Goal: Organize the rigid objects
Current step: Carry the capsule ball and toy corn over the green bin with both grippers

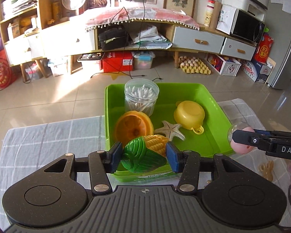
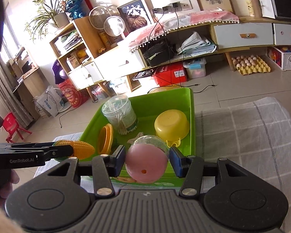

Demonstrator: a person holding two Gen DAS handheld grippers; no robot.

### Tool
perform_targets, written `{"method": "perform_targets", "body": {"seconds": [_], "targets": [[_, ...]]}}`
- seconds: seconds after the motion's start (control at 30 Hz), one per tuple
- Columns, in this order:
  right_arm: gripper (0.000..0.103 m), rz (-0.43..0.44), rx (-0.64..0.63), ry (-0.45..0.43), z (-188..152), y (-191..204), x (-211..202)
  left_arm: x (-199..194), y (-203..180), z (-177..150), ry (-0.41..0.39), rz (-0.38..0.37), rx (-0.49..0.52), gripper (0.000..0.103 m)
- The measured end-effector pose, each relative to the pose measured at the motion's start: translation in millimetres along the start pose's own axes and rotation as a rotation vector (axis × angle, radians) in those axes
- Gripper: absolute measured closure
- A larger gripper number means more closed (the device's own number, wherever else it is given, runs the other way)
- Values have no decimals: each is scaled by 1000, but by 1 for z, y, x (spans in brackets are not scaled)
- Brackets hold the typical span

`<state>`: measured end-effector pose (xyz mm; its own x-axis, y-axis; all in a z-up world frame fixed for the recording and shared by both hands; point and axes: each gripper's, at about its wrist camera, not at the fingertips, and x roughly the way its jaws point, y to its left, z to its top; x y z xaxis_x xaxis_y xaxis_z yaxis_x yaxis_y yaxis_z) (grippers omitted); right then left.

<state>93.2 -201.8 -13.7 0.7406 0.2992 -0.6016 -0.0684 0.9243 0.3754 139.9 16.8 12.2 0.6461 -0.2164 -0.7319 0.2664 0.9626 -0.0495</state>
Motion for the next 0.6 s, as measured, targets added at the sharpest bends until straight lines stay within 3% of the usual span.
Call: {"method": "perform_targets", "body": {"seconds": [0.3, 0.6], "targets": [[80, -37, -69, 17, 10, 0, 31, 46, -3, 14, 179, 43, 60, 53], [80, -79, -151, 53, 1, 5, 53, 71, -8, 6, 239, 55, 99, 53]]}}
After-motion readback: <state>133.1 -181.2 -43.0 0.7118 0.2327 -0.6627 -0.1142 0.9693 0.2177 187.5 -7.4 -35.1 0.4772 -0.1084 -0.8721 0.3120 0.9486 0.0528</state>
